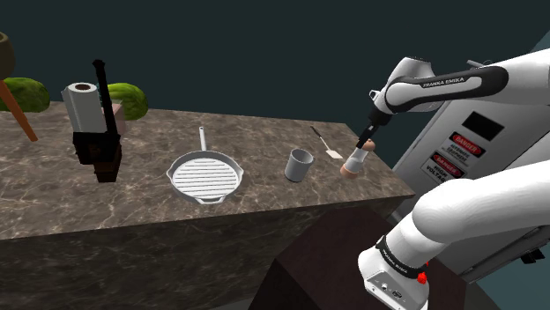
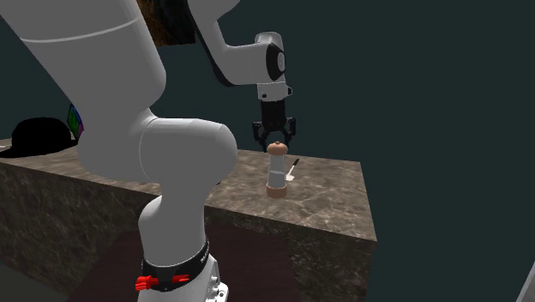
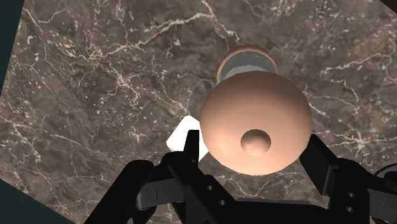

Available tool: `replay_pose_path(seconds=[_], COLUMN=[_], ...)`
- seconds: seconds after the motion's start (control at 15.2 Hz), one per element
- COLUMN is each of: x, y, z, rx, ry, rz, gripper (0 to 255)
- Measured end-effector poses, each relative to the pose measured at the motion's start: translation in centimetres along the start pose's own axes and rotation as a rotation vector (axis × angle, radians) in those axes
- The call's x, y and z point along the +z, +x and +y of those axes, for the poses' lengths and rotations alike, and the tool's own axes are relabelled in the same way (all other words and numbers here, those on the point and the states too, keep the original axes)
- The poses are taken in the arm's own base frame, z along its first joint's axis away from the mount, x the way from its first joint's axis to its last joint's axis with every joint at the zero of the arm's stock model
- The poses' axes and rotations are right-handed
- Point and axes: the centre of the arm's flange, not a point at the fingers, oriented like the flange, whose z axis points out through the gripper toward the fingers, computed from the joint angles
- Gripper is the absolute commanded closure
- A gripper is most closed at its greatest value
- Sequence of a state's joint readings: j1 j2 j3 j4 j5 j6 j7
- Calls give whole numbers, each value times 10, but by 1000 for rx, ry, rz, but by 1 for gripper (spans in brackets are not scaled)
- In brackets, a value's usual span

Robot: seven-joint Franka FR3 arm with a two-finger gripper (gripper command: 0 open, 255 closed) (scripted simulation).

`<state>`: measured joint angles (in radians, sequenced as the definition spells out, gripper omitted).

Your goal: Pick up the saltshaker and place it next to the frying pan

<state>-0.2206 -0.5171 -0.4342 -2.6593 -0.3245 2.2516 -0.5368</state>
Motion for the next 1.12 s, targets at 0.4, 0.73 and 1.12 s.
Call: replay_pose_path(seconds=[0.4, 0.73, 1.12], x=[-6, -31, -63], y=[1, 1, 2], z=[1, 3, 6], rx=[0, 0, 0], ry=[0, 0, 0], rz=[0, 0, 0], gripper=[255, 255, 255])
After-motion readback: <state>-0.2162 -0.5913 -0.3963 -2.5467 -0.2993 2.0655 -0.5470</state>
